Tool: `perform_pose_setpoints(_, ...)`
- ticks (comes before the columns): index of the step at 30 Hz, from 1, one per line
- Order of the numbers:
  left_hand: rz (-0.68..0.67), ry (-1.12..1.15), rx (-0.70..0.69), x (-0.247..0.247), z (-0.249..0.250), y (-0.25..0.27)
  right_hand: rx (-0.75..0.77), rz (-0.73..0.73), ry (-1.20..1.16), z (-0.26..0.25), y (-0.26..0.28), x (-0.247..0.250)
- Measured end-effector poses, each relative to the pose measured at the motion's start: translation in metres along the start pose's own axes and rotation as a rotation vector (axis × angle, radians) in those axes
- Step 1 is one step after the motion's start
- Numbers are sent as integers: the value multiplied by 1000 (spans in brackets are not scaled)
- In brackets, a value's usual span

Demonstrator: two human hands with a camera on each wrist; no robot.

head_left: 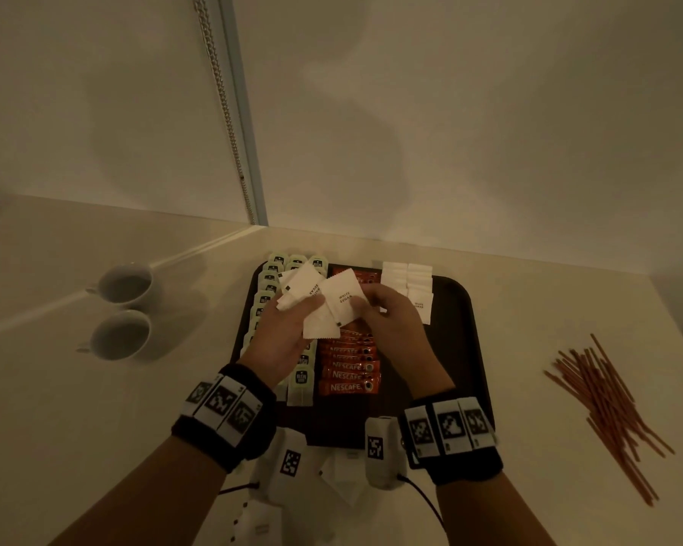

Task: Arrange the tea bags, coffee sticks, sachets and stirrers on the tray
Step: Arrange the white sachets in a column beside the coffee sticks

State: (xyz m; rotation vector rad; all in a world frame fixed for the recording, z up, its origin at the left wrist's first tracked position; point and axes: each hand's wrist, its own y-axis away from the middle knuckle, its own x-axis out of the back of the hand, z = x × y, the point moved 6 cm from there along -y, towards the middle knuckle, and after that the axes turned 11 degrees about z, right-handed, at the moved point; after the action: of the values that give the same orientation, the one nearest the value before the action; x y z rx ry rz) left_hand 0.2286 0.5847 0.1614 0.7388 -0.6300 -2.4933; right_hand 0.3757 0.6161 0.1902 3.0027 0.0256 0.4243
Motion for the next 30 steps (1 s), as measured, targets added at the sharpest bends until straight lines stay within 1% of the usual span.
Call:
perform_pose_setpoints(2, 9, 8, -1, 2, 0, -1, -41, 19, -45, 8, -1, 3)
perform_pose_setpoints(4, 11, 32, 13, 5, 0, -2, -154, 52, -188, 23, -4, 11)
perform_pose_setpoints(6, -5, 85, 26, 8, 1, -2, -260, 141, -300, 43, -11, 28)
perform_pose_setpoints(7, -14, 108, 31, 9, 2, -2, -284, 207, -275, 54, -16, 39)
perform_pose_setpoints(9, -22, 118, 36, 12, 2, -2, -289, 326, -97, 79, -27, 62)
perform_pose_setpoints(11, -20, 75, 39, 15, 2, -3, -301, 379, 66, 102, -36, 75)
perform_pose_setpoints(14, -7, -2, 50, 19, 1, -3, -330, 367, 168, 123, -44, 78)
perform_pose_setpoints(18, -25, -59, 38, 18, 2, -3, -381, 352, 168, 135, -51, 68)
perform_pose_setpoints(20, -11, -76, 45, 20, 2, -3, -389, 350, 181, 137, -55, 64)
perform_pose_setpoints(25, 23, -61, 36, 21, 4, -4, -356, 351, 260, 135, -63, 61)
perform_pose_setpoints(30, 4, -12, 71, 21, 4, -5, -318, 371, 340, 133, -65, 58)
